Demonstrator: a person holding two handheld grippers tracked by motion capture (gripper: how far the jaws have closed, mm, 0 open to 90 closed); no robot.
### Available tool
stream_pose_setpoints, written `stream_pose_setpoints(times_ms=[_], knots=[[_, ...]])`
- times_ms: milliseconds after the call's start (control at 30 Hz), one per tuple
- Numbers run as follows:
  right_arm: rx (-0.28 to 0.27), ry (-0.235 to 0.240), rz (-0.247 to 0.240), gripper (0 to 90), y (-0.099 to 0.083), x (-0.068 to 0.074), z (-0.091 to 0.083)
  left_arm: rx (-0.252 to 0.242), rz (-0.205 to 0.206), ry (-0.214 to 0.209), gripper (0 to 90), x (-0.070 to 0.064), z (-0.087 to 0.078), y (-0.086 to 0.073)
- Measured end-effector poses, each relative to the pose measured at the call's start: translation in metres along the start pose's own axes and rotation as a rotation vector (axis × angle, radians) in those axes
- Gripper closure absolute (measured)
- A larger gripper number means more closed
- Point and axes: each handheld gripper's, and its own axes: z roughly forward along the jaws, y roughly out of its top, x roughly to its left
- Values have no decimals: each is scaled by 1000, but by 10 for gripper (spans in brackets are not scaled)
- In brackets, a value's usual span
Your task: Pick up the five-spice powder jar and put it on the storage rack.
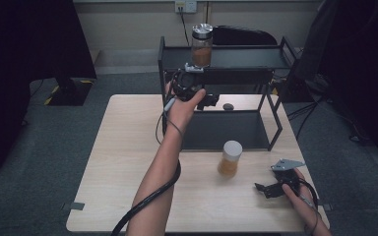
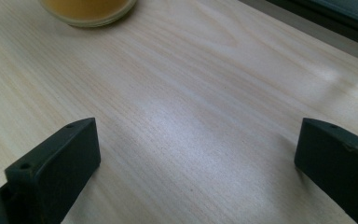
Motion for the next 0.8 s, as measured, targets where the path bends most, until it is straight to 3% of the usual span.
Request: stream_pose_setpoints(times_ms=[200, 800], knots=[[0, 0, 0, 0, 0, 0, 0, 13, -24, 1, 25, 5, 10, -14], [0, -3, 4, 0, 0, 1, 0, 15, -27, -31, 25, 12, 19, -44]])
